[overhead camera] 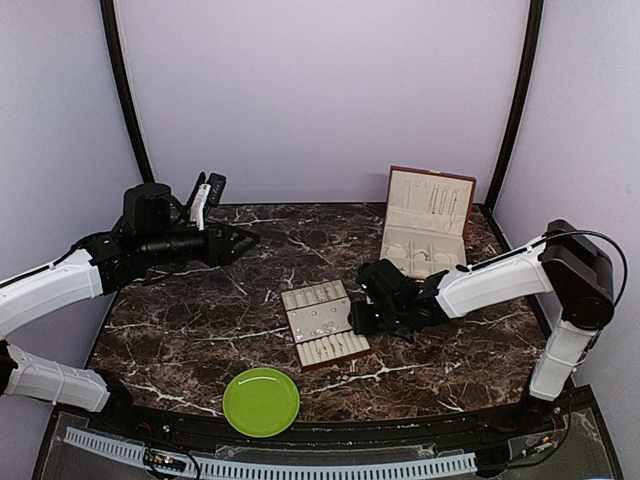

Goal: Organize the mixed jewelry
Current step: Adjust the earring on the earring holder.

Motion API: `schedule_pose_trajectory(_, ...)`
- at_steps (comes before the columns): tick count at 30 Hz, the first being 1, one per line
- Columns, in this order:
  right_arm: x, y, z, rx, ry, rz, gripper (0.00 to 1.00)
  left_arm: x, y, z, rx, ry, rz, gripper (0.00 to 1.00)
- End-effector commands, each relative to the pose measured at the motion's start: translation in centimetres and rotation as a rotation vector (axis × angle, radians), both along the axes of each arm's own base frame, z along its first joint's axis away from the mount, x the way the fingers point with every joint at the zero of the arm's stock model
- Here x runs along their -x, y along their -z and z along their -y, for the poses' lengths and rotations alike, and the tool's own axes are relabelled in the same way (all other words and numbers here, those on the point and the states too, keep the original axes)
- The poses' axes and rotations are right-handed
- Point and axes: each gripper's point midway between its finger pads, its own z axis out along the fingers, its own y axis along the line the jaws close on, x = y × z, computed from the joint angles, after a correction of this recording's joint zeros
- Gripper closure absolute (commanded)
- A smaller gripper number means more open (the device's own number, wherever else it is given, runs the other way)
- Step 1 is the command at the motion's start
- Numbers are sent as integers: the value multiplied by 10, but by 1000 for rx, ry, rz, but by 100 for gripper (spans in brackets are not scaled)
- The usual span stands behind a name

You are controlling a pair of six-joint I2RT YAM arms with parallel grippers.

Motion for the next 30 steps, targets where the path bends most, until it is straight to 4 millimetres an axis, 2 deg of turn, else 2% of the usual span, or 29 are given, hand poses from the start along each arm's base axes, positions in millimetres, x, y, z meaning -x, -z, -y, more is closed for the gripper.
schedule_pose_trajectory(1,2,-11,0,-32,12,22,51,4,-5,0,10,13,26,45)
schedule_pose_trajectory(6,3,-18,-5,-72,-7,25,49,4,-4,0,8,14,24,45)
schedule_pose_trajectory(12,1,-43,-11,-129,-18,63,47,4,-4,-1,8,11,27,45)
schedule_pose_trajectory(15,0,-50,-12,-137,-24,75,49,4,-5,-1,8,10,27,45)
schedule_pose_trajectory(18,0,-48,-13,-132,-32,74,56,4,-5,-1,10,11,26,45)
schedule_pose_trajectory(20,0,-45,-15,-129,-38,66,66,4,-5,-1,9,13,26,45)
schedule_pose_trajectory(24,2,-35,-18,-118,-53,43,80,4,-6,-1,12,12,29,45)
schedule_pose_trajectory(30,2,-31,-21,-114,-64,33,86,5,-6,-1,13,14,29,45)
